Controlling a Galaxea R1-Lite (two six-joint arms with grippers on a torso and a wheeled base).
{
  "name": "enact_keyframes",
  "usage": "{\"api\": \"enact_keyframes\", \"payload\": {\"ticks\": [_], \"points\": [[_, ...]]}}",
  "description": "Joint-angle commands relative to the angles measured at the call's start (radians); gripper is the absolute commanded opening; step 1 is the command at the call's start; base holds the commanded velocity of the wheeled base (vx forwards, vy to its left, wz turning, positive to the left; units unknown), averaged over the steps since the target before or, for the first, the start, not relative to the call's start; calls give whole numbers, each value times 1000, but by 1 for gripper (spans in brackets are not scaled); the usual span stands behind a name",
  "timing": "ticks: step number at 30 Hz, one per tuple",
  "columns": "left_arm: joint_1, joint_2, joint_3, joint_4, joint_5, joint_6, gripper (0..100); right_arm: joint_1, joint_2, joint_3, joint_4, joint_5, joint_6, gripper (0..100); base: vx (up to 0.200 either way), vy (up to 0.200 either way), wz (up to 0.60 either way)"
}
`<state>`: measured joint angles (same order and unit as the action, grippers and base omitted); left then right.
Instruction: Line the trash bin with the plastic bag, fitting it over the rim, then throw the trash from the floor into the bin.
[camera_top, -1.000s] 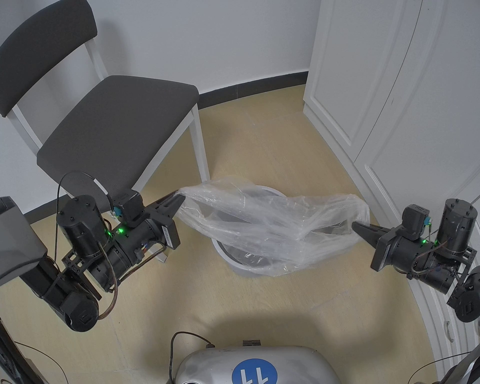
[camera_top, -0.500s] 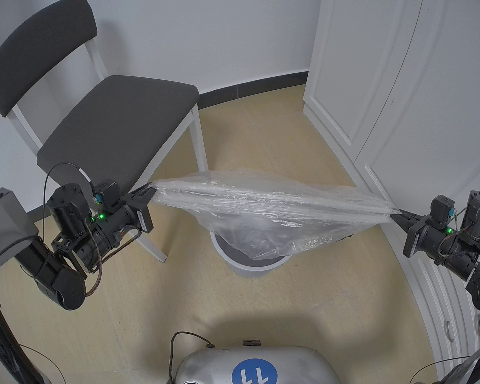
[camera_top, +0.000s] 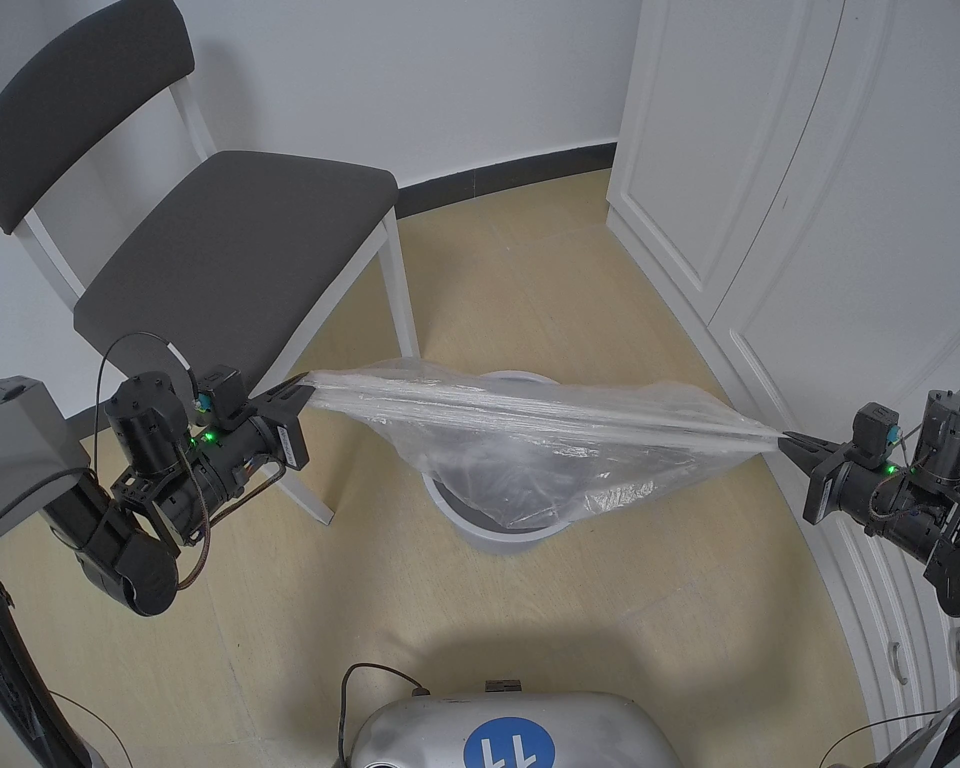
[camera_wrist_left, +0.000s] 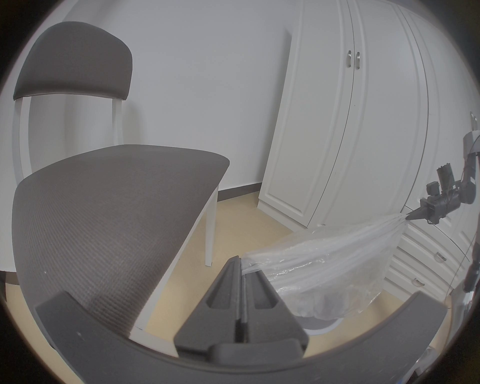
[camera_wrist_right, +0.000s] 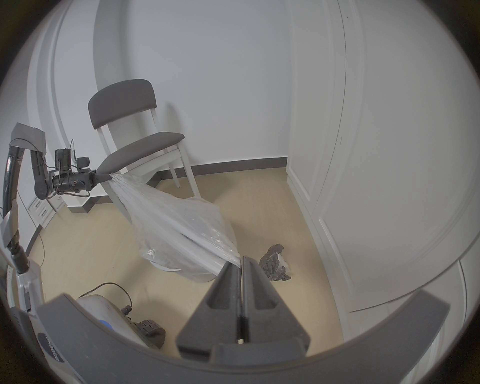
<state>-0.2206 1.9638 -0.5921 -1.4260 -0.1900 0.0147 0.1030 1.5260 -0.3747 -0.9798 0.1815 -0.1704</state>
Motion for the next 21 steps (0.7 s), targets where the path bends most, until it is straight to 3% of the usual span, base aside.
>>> {"api": "enact_keyframes", "payload": {"ticks": [1,10,21], "points": [[-3,10,-6,-11,0,-1,0,-3,16,-1,-3,-4,-4,0,0,0,0],[-106,64,-32,-110,-49,-2,0,67,23,-6,-19,-4,-20,0,0,0,0],[-235,43,-37,-113,-49,-12,0,156,117,43,-263,-7,-11,0,0,0,0]]}}
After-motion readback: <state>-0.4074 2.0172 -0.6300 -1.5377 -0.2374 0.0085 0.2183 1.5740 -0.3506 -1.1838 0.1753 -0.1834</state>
